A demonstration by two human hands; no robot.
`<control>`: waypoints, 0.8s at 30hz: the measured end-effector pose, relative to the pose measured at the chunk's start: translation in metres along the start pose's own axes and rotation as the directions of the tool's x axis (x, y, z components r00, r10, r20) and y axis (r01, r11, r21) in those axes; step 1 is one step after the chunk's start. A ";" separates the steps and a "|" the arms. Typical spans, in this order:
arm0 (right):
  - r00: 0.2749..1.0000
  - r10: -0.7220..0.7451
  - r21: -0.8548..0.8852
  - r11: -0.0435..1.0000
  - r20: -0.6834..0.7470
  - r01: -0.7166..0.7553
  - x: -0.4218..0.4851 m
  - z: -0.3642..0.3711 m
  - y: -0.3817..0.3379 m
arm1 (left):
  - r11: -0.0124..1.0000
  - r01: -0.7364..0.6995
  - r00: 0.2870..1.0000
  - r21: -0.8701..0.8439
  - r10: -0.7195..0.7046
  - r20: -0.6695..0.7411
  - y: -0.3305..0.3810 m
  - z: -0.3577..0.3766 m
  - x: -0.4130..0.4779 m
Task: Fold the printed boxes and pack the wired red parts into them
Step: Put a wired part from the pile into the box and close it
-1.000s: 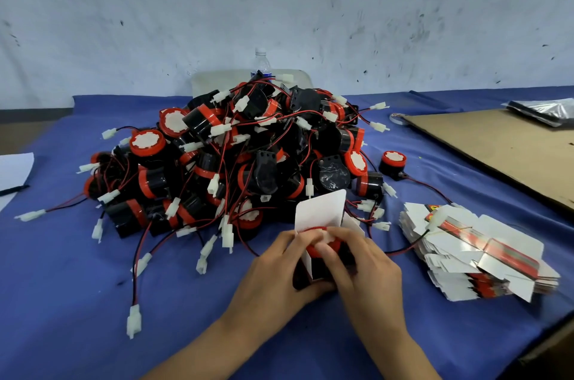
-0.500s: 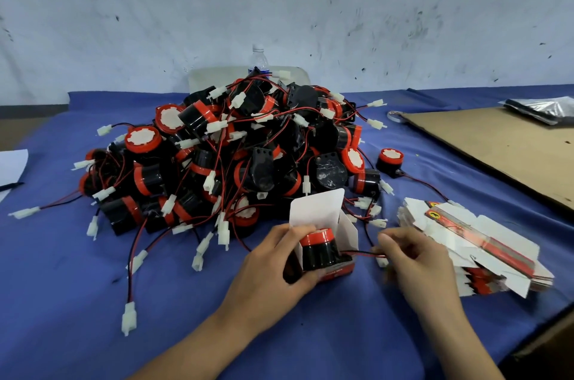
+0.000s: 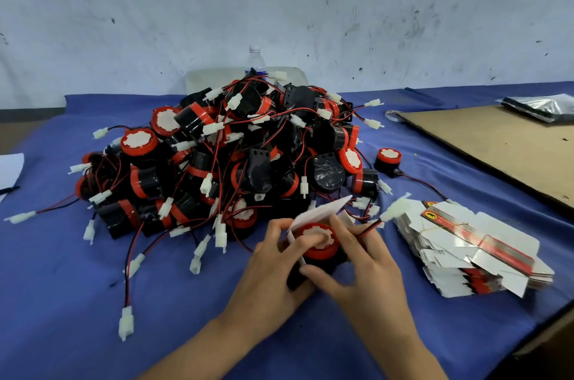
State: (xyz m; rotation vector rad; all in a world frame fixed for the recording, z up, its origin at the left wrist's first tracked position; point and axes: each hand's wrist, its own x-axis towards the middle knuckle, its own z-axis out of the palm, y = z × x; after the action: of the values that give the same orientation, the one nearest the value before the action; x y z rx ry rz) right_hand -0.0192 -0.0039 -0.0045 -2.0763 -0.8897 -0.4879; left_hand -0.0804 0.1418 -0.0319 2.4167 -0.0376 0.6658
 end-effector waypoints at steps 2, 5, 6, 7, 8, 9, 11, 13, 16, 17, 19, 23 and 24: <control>0.998 0.029 0.026 0.999 0.064 -0.030 0.003 -0.001 0.003 | 0.999 0.008 1.000 -0.035 -0.008 -0.006 -0.001 0.000 0.001; 0.979 0.067 0.092 0.992 0.192 -0.086 0.006 -0.003 0.005 | 0.996 0.026 0.999 -0.084 -0.029 -0.034 0.000 -0.001 0.002; 0.973 0.067 0.090 0.992 0.219 -0.088 0.007 -0.005 0.007 | 0.996 0.028 0.999 -0.090 -0.032 -0.039 0.001 -0.002 0.002; 0.969 0.064 0.071 0.994 0.240 -0.084 0.009 -0.007 0.009 | 0.995 0.023 0.999 -0.098 -0.027 -0.041 0.001 -0.002 0.002; 0.964 0.061 0.051 0.996 0.260 -0.077 0.010 -0.009 0.009 | 0.994 0.013 0.999 -0.106 -0.017 -0.038 0.002 -0.002 0.001; 0.960 0.052 0.042 0.997 0.273 -0.066 0.010 -0.010 0.008 | 0.994 0.004 1.000 -0.109 -0.007 -0.029 0.001 -0.002 0.001; 0.958 0.030 0.052 0.998 0.284 -0.047 0.010 -0.012 0.006 | 0.993 0.000 1.000 -0.122 -0.001 -0.012 0.000 -0.002 0.001; 0.962 0.033 0.042 0.998 0.272 -0.046 0.009 -0.012 0.003 | 0.990 0.005 1.000 -0.144 -0.005 0.003 -0.002 -0.003 0.000; 0.982 0.028 0.073 0.996 0.186 -0.042 0.007 -0.011 0.001 | 0.982 0.018 1.000 -0.186 -0.017 0.007 -0.001 -0.001 0.000; 0.990 0.023 0.104 0.994 0.138 -0.037 0.007 -0.011 0.000 | 0.974 0.028 1.000 -0.223 -0.027 0.008 0.000 -0.001 0.001; 0.998 0.020 0.175 0.984 0.057 -0.029 0.007 -0.013 -0.004 | 0.954 0.036 0.999 -0.298 -0.035 0.009 0.001 -0.001 0.002; 0.996 -0.029 0.151 0.988 0.081 0.017 0.006 -0.012 -0.003 | 0.942 0.075 0.997 -0.327 -0.075 0.014 0.000 0.001 0.000; 0.994 -0.035 0.143 0.990 0.102 0.020 0.006 -0.011 -0.001 | 0.943 0.100 0.995 -0.317 -0.100 0.017 0.000 0.001 -0.001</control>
State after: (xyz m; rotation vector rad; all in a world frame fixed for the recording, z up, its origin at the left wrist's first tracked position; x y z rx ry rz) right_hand -0.0157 -0.0101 0.0065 -1.9765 -0.9862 -0.3234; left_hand -0.0803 0.1412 -0.0333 2.0941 -0.0205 0.5645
